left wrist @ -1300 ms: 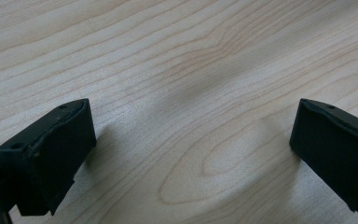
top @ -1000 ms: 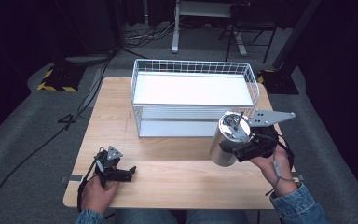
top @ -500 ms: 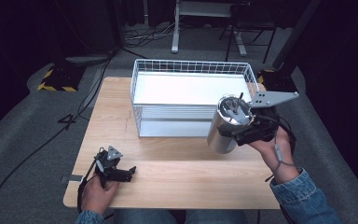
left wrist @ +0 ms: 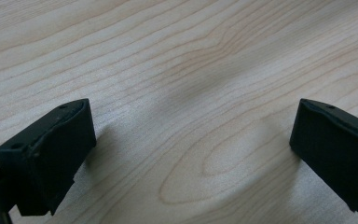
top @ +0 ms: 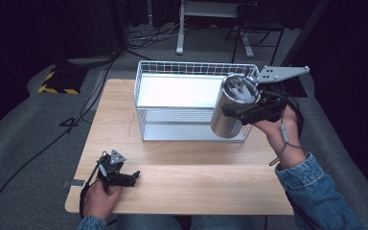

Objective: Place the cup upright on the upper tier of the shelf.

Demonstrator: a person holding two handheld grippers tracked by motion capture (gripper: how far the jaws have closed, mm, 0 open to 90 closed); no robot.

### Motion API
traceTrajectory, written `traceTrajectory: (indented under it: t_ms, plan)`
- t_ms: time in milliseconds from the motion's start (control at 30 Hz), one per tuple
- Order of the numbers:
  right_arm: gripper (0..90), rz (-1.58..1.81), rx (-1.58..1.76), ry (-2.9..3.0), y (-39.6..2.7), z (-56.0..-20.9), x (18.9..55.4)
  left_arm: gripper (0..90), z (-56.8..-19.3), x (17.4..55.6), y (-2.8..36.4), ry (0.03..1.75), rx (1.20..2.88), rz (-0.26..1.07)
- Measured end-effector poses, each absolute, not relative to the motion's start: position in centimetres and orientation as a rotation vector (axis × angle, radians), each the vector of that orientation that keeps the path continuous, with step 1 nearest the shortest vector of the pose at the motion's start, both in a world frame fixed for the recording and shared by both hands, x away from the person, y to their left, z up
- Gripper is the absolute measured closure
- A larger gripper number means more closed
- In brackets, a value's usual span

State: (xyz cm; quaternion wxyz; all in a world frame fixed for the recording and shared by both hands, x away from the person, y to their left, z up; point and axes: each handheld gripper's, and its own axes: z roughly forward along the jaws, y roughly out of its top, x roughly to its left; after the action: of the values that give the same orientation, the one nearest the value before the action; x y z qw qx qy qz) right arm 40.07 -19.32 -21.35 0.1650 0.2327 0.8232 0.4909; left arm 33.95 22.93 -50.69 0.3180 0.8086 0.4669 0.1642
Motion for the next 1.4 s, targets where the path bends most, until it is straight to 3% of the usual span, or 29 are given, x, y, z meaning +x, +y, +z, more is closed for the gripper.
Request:
traceTrajectory:
  t_ms: [667, 1400]
  plan:
    - [3.7, 1.386, 0.694, 2.267, -15.9, -18.2, 46.3, 0.6, -50.7, 34.0, 22.9, 1.228, 2.129, 0.433]
    - [3.8, 1.409, 0.821, 2.213, -13.5, -19.5, 51.9, 0.6, -50.7, 34.0, 22.9, 1.23, 2.131, 0.43]
